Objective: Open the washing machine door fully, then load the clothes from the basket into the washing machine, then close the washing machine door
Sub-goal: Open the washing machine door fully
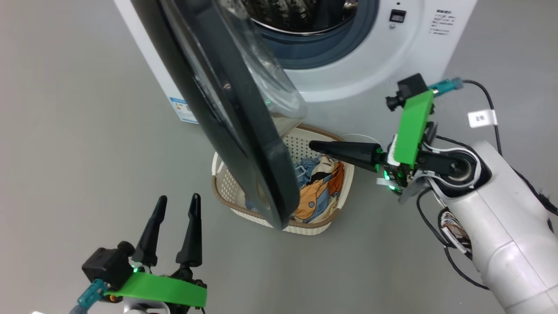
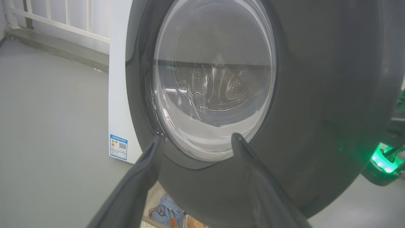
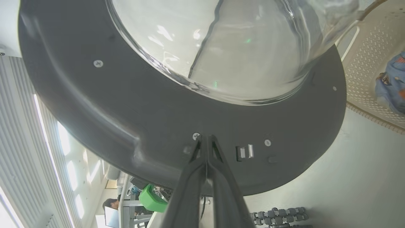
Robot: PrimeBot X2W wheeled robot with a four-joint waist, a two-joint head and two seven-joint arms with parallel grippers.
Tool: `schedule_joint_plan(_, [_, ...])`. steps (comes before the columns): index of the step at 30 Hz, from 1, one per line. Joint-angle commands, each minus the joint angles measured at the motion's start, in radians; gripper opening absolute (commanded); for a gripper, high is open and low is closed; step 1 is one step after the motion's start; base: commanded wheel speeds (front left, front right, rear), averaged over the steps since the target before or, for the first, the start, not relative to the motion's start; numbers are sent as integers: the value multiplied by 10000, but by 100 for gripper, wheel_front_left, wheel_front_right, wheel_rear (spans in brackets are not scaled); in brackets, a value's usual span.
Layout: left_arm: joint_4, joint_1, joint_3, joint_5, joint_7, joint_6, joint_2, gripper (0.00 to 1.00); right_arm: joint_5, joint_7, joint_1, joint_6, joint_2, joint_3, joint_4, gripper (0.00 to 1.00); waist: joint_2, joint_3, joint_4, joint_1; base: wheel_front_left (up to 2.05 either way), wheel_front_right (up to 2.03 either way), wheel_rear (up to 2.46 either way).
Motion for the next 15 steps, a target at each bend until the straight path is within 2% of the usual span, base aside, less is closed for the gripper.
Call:
schedule_joint_plan(1, [-160,-68,385,8,-124,28,259,100,-110,-172,314,75,16,-86,-384,69,0,-148,-238,0,0,0,0])
schedule_joint_plan(2, [-152,-56,410,-10,-118,40,289,100,-116,-271,445,75,-53,-150,-456,88,0,-190,-309,0,0,0,0])
schedule_joint_plan(3, [-145,-41,436,-29,-111,49,322,100,-114,-383,584,75,-117,-225,-510,100,0,-234,-380,0,0,0,0])
schedule_joint_plan(15, [-341,239,811,-269,15,207,768,100,-656,-2281,2215,75,-1018,-1200,-1708,100,0,-572,-1102,0,0,0,0])
